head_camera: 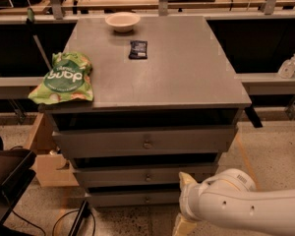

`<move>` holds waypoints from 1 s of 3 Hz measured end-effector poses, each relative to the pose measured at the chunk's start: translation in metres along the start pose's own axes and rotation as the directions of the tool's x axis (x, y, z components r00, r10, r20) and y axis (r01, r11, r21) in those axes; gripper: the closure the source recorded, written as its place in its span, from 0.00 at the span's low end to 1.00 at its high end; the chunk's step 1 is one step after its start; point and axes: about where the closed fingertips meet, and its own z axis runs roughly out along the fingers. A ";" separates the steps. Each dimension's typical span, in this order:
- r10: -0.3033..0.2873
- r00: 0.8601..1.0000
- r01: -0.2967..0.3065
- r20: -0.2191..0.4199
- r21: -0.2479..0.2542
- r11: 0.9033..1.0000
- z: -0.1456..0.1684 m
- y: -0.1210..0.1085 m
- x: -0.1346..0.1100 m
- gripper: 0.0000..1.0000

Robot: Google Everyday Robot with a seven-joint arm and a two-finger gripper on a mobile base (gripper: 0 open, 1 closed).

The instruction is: Open middle drawer

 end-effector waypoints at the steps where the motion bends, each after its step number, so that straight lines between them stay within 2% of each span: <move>1: -0.007 0.999 0.007 -0.032 0.016 1.000 0.004 -0.011 0.014 0.00; 2: -0.007 0.999 0.008 -0.032 0.017 1.000 0.003 -0.011 0.014 0.00; 3: -0.032 0.999 0.032 -0.021 0.033 0.999 0.005 -0.022 0.005 0.00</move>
Offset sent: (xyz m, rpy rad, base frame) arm 0.0107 -0.0126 -0.0060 -0.0325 -0.0055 -0.0066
